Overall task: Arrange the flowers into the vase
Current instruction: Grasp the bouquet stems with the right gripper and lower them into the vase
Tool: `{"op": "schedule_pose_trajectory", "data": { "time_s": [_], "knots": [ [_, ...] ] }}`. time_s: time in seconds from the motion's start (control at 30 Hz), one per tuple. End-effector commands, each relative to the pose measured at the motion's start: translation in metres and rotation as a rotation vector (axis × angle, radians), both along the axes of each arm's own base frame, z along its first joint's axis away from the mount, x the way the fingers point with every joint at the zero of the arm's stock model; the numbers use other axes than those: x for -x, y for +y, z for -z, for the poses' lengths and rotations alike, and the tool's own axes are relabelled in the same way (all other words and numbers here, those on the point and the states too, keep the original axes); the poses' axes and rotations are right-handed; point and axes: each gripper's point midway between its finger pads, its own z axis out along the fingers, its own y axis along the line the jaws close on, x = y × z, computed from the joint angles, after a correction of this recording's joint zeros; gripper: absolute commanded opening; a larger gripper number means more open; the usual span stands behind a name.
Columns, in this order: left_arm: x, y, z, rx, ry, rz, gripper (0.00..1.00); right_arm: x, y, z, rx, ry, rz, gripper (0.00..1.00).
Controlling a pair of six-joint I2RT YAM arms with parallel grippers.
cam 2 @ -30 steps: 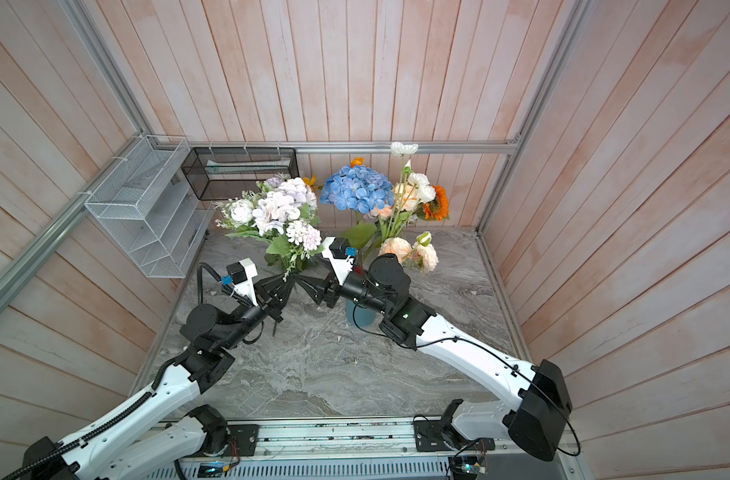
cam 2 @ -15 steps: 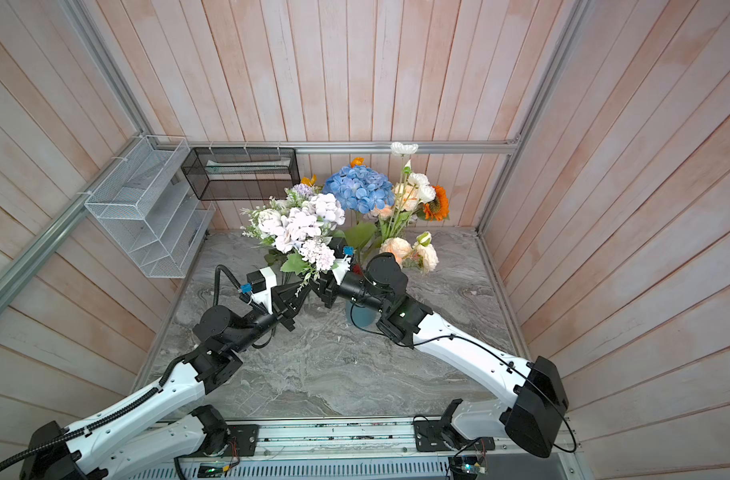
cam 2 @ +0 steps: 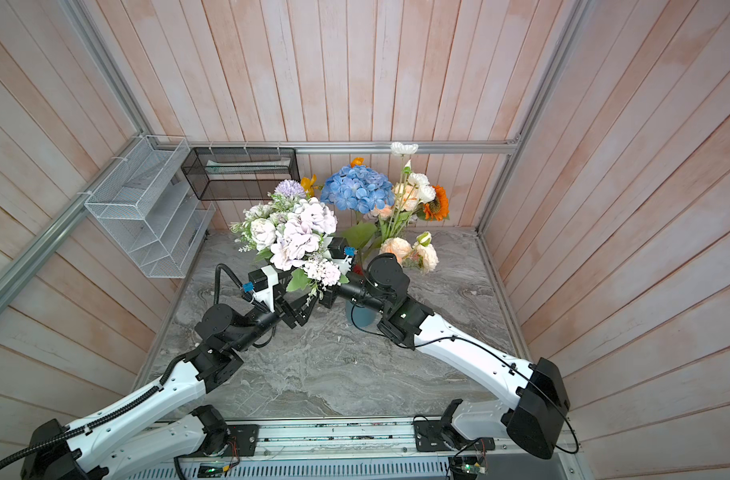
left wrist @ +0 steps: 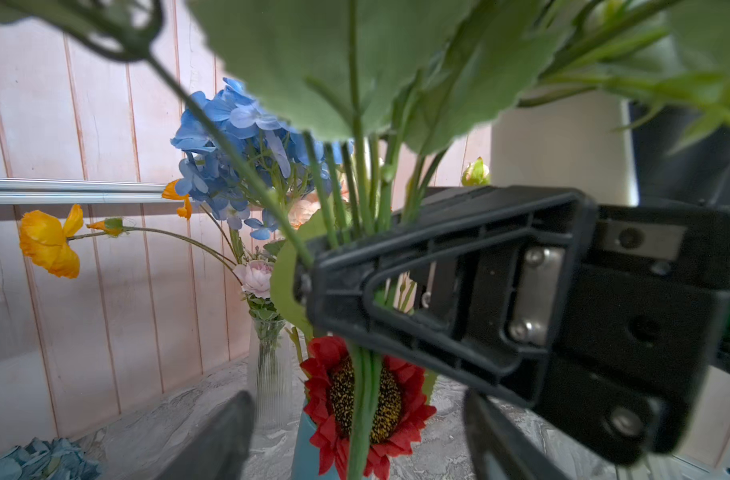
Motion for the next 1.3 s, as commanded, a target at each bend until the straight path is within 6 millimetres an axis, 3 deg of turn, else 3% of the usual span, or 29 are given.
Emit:
{"op": "schedule_pose_trajectory", "data": {
  "time_s": [0.0, 0.13, 0.33, 0.57, 0.8, 0.97, 1.27],
  "knots": [
    [-0.004, 0.011, -0.005, 0.031, 0.011, -0.064, 1.0, -0.006, -0.022, -0.015, -0.013, -0.068, 0.118, 0.0],
    [-0.013, 0.011, 0.032, 0.001, 0.111, -0.093, 1.0, -0.002, -0.048, -0.027, -0.025, -0.124, 0.207, 0.0],
    [-0.018, -0.007, 0.101, -0.053, 0.266, -0.076, 1.0, 0.001, -0.083, -0.036, -0.013, -0.139, 0.33, 0.0],
    [-0.012, -0.057, 0.136, -0.137, 0.282, -0.004, 1.0, 0.003, -0.126, -0.033, -0.021, -0.14, 0.475, 0.0],
    [-0.033, -0.09, 0.117, -0.082, 0.205, 0.012, 1.0, -0.001, -0.143, -0.016, -0.005, -0.131, 0.542, 0.0],
    [-0.061, -0.097, 0.095, -0.027, 0.145, -0.053, 1.0, 0.0, -0.142, -0.017, -0.005, -0.158, 0.542, 0.0],
    [-0.106, -0.064, 0.072, 0.027, 0.116, -0.179, 1.0, 0.004, -0.138, -0.022, -0.027, -0.227, 0.515, 0.0]
  ]
}}
